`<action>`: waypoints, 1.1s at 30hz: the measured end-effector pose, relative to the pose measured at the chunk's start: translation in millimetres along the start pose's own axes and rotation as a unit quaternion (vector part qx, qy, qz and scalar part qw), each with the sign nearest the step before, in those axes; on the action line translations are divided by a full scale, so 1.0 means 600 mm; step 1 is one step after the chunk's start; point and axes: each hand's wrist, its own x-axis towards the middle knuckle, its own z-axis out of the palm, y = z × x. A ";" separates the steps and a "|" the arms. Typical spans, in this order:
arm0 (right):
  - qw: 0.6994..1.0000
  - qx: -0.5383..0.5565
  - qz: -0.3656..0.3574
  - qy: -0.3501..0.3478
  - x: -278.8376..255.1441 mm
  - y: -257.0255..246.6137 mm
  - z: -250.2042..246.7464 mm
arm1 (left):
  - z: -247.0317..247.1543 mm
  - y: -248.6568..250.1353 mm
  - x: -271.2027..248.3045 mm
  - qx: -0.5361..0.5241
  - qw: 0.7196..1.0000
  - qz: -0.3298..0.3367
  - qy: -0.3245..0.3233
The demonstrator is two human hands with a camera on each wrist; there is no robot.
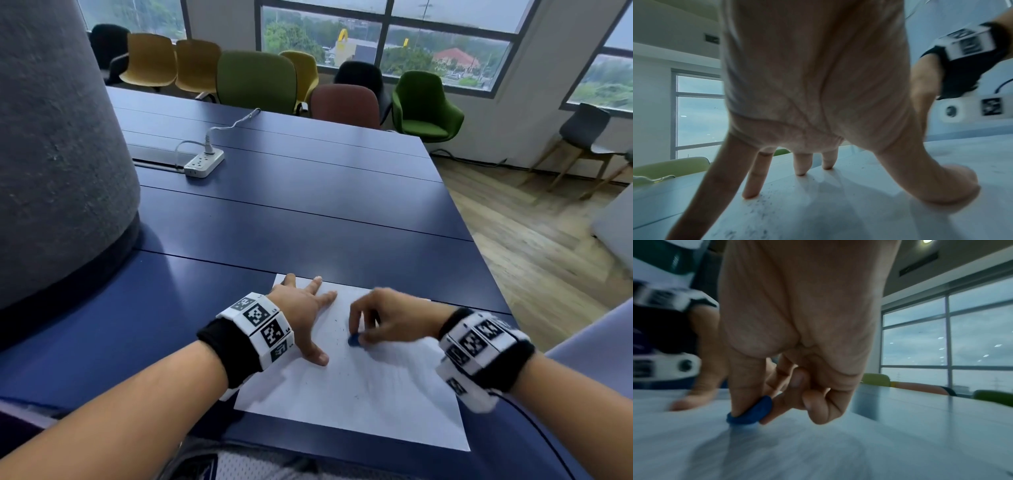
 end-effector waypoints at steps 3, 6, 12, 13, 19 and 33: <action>0.997 -0.003 0.028 0.075 0.047 0.021 -0.027 | 0.000 -0.001 0.002 0.006 1.000 -0.003 0.000; 0.994 0.021 0.042 0.097 0.061 0.029 -0.036 | 0.001 -0.002 0.003 0.008 1.000 -0.002 -0.001; 0.999 -0.011 0.039 0.003 0.053 0.026 -0.048 | 0.000 -0.001 -0.001 0.002 1.000 -0.001 0.002; 0.998 -0.008 0.046 0.038 0.056 0.030 -0.048 | 0.000 -0.001 -0.001 0.002 1.000 0.000 0.003; 0.999 0.015 0.042 -0.003 0.043 0.033 -0.041 | 0.002 -0.002 0.002 -0.001 1.000 0.000 0.004; 0.996 -0.008 0.054 0.066 0.056 0.042 -0.045 | 0.006 -0.002 0.004 0.000 1.000 0.001 0.006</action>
